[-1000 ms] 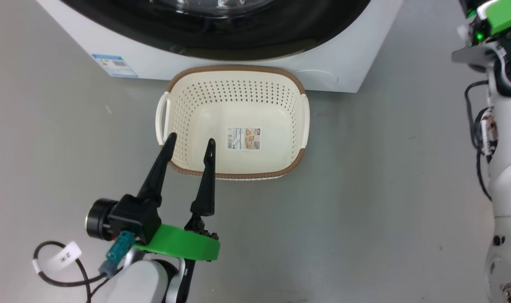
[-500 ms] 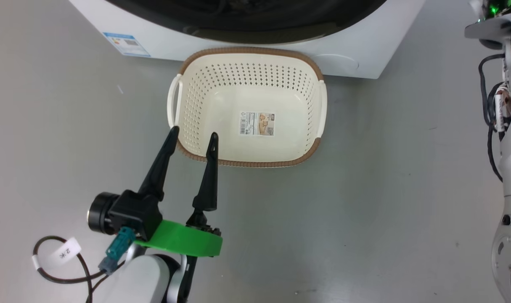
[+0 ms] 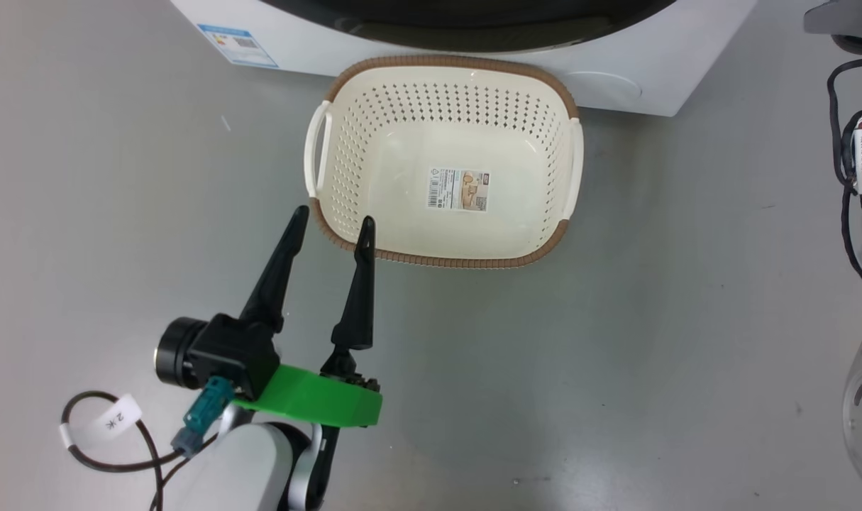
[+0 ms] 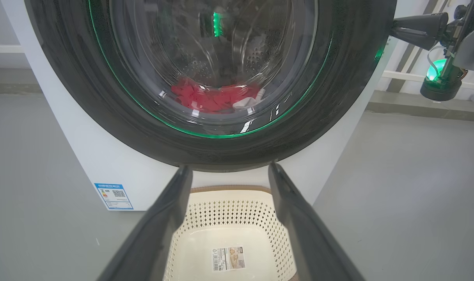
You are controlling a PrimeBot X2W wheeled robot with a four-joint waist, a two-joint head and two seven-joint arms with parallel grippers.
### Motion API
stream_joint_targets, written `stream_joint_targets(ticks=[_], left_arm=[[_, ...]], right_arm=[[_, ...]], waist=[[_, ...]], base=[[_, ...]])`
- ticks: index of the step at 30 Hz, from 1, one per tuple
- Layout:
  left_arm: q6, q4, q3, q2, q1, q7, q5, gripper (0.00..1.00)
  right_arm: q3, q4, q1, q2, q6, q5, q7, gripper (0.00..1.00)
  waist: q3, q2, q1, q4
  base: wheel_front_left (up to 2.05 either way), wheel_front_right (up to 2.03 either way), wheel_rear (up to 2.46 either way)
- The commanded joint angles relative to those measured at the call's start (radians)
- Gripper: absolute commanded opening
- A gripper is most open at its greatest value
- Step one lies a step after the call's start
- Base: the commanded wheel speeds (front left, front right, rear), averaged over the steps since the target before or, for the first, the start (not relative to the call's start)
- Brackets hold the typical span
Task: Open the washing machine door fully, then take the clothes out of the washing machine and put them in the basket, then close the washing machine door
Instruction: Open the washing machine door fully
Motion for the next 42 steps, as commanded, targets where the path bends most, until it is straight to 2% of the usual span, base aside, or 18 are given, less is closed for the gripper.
stream_joint_targets(ticks=[1, 12, 21, 42], left_arm=[[-0.005, -0.023, 0.026, 0.012, -0.010, -0.009, -0.002, 1.00], [-0.018, -0.028, 0.031, 0.001, -0.006, -0.009, 0.006, 1.00], [-0.023, -0.022, 0.033, -0.006, -0.006, -0.009, 0.011, 1.00], [-0.028, -0.011, 0.055, -0.012, -0.002, -0.009, 0.022, 1.00]], right_arm=[[0.002, -0.022, -0.036, 0.011, 0.001, -0.008, 0.005, 0.00], [-0.012, 0.030, -0.078, -0.007, 0.001, -0.031, 0.020, 0.00], [-0.004, 0.063, -0.114, -0.018, 0.001, -0.023, 0.109, 0.00], [0.009, 0.021, -0.069, 0.002, 0.001, 0.000, 0.238, 0.00]], waist=[[0.006, 0.0000, 0.0000, 0.006], [0.023, 0.0000, 0.0000, 0.033], [0.030, 0.0000, 0.0000, 0.049], [0.001, 0.0000, 0.0000, 0.035]], base=[[0.00, 0.00, 0.00], [0.00, 0.00, 0.00], [0.00, 0.00, 0.00], [0.00, 0.00, 0.00]])
